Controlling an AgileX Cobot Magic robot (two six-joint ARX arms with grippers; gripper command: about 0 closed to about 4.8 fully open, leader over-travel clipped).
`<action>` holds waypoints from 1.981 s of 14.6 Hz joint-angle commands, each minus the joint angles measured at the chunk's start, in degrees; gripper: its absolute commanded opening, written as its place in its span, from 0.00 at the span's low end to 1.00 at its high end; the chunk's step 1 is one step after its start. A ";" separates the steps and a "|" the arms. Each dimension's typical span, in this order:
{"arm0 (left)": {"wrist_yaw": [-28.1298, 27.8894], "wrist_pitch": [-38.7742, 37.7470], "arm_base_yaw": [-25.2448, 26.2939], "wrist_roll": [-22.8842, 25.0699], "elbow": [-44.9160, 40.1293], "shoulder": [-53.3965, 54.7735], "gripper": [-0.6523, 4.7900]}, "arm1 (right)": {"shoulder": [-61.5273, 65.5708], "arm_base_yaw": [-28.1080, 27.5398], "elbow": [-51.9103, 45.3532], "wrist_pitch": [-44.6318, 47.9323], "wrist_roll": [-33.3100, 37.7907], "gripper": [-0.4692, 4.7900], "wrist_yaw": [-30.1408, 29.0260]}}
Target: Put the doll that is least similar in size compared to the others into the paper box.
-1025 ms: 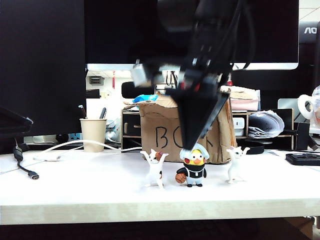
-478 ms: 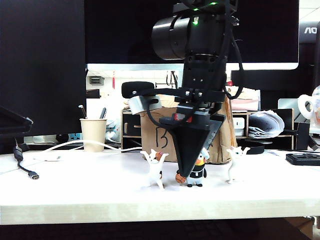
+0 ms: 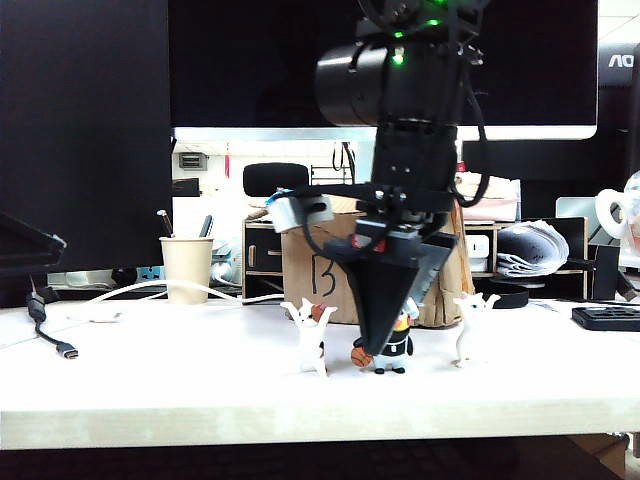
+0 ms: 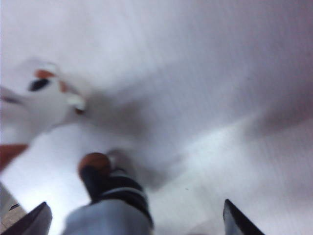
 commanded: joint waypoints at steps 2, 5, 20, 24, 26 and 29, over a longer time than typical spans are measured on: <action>0.09 0.74 0.04 0.20 0.04 0.02 0.11 | -0.13 -0.11 0.17 0.15 0.31 1.00 -0.17; 0.09 0.74 0.04 0.20 0.04 0.02 0.11 | -0.13 -0.11 0.17 0.04 0.70 0.66 -0.17; 0.09 0.74 0.04 0.20 0.04 0.02 0.11 | -3.21 0.00 0.37 -1.86 2.19 0.28 0.02; 0.09 0.74 0.04 0.20 0.04 0.02 0.11 | -8.41 0.11 3.39 -5.95 3.28 0.29 0.00; 0.09 0.77 0.04 0.20 0.04 0.02 0.11 | -10.49 0.13 5.68 -8.11 3.30 0.29 0.00; 0.09 0.74 0.04 0.20 0.04 0.02 0.11 | -14.12 0.39 8.44 -9.73 3.48 0.29 0.04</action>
